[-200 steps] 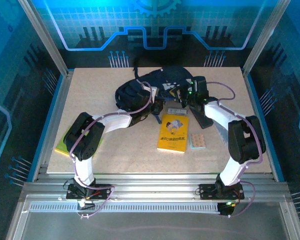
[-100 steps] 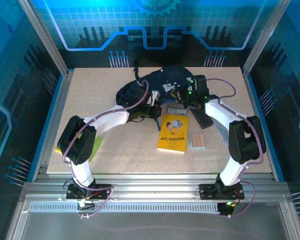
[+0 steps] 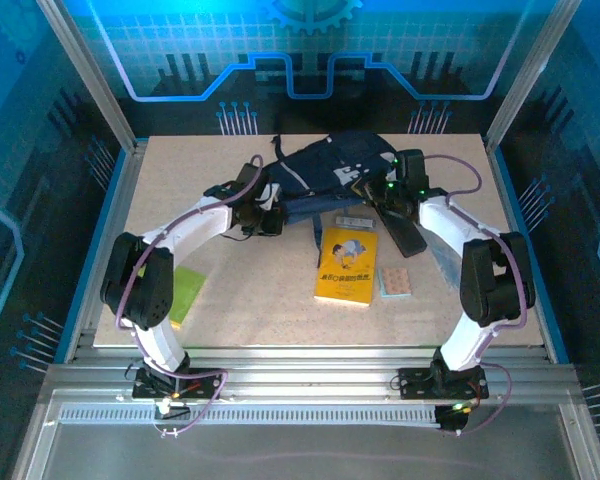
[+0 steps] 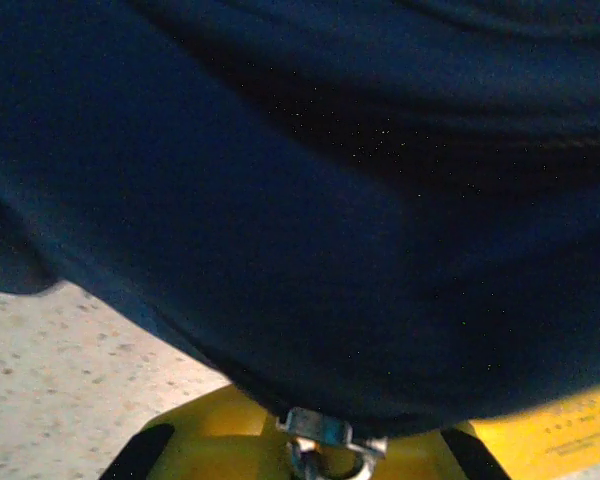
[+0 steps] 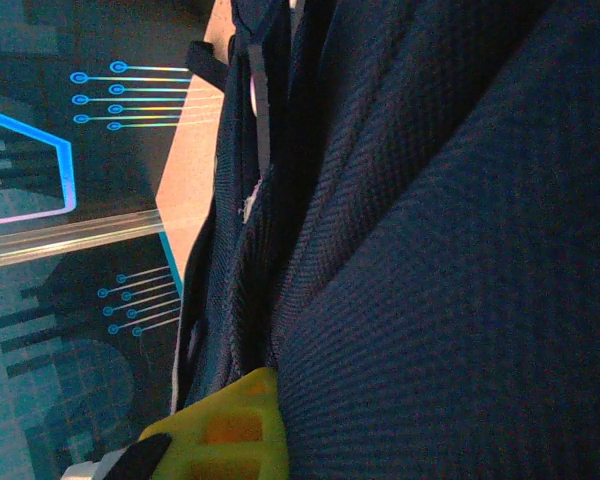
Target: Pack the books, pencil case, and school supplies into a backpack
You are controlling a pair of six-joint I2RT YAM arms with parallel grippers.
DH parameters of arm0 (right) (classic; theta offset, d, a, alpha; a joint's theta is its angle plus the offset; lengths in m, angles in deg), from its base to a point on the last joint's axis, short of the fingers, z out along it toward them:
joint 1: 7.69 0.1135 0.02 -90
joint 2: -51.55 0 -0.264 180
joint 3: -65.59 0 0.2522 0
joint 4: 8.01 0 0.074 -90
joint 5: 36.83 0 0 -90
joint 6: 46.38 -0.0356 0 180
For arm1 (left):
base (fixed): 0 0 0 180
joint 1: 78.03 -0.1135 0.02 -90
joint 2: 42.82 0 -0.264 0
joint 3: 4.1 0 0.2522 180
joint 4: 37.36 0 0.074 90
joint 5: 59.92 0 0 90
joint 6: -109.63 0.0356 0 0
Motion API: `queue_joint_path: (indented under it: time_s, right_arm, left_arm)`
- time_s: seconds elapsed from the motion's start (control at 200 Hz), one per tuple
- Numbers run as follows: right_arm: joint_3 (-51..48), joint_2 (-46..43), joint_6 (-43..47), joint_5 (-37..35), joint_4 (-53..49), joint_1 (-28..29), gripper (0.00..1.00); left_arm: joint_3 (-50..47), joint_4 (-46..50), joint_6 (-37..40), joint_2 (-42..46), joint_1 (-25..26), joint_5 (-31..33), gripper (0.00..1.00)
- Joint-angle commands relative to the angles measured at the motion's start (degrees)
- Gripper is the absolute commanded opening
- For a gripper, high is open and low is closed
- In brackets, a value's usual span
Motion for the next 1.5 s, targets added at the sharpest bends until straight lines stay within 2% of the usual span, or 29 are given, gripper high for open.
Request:
queue_joint_path:
  time_s: [0.0,0.075,0.155,0.24,0.3,0.37,0.43,0.475,0.59,0.69,0.8,0.935,1.116,1.296,1.336,1.396,1.436,1.466,1.496]
  right_arm:
    - [1.7,0.1,1.9,-5.0,1.7,-2.5,0.00]
    - [3.0,1.3,3.7,-4.1,1.5,-3.0,0.00]
    - [5.8,4.3,6.7,-0.2,3.4,-4.1,0.00]
    - [12.4,10.2,11.0,5.1,2.5,-4.3,0.00]
    - [18.9,14.7,14.1,6.8,-2.5,-3.7,0.00]
    - [23.9,17.8,15.7,6.6,-6.5,-2.9,0.15]
    - [24.8,18.1,16.0,5.4,-8.8,-2.7,0.47]
    - [24.3,17.4,16.2,4.8,-9.9,-2.6,0.64]
    - [20.2,13.4,17.4,3.8,-12.3,-2.6,0.85]
    - [13.7,7.9,19.0,3.5,-13.4,-2.6,0.93]
    - [5.7,0.6,20.6,3.1,-13.9,-2.7,0.95]
    - [-4.6,-7.9,19.0,4.5,-11.8,-2.3,0.95]
    - [-14.7,-12.6,9.9,6.2,-2.0,-0.9,0.92]
    - [-14.0,-5.9,3.7,6.5,8.2,1.7,0.85]
    - [-13.5,-4.3,2.6,6.4,10.1,2.4,0.76]
    - [-13.3,-2.7,0.7,6.3,12.4,3.3,0.54]
    - [-13.8,-2.6,0.0,5.7,14.0,3.5,0.31]
    - [-14.1,-2.7,0.1,5.2,14.3,3.6,0.02]
    - [-14.1,-3.0,0.5,4.2,13.7,3.4,0.00]
  left_arm:
    - [0.0,8.3,3.3,2.0,-0.4,3.7,0.00]
    - [-0.6,8.1,4.5,2.2,-1.4,4.5,0.00]
    - [-1.2,8.3,5.2,2.5,-2.7,2.3,0.00]
    - [-1.0,9.4,4.8,3.6,-1.8,-0.7,0.00]
    - [-1.0,9.4,3.2,4.7,0.2,-1.8,0.00]
    - [-0.4,8.9,0.7,5.7,4.2,-2.2,0.00]
    - [0.5,7.0,-2.2,5.9,7.6,-2.6,0.00]
    - [1.3,4.7,-5.4,5.5,9.4,-3.6,0.00]
    - [3.3,-3.9,-13.0,2.1,11.1,-9.5,0.00]
    - [9.4,-5.4,-14.6,-3.2,12.5,-9.9,0.00]
    - [16.3,-6.0,-16.2,-7.8,14.4,-11.7,0.00]
    - [20.0,-6.2,-17.4,-10.3,16.9,-11.2,0.00]
    - [18.2,-9.6,-20.0,-10.4,18.7,-12.8,0.00]
    - [15.0,-8.1,-20.1,-7.2,19.9,-12.7,0.00]
    - [13.8,-7.9,-20.5,-6.2,19.9,-12.5,0.00]
    - [12.4,-7.3,-20.5,-5.2,19.8,-11.8,0.00]
    - [11.7,-6.6,-20.5,-4.8,19.8,-11.4,0.00]
    - [11.2,-5.9,-20.6,-4.7,19.6,-11.1,0.00]
    - [10.7,-5.1,-20.7,-4.5,19.4,-10.8,0.00]
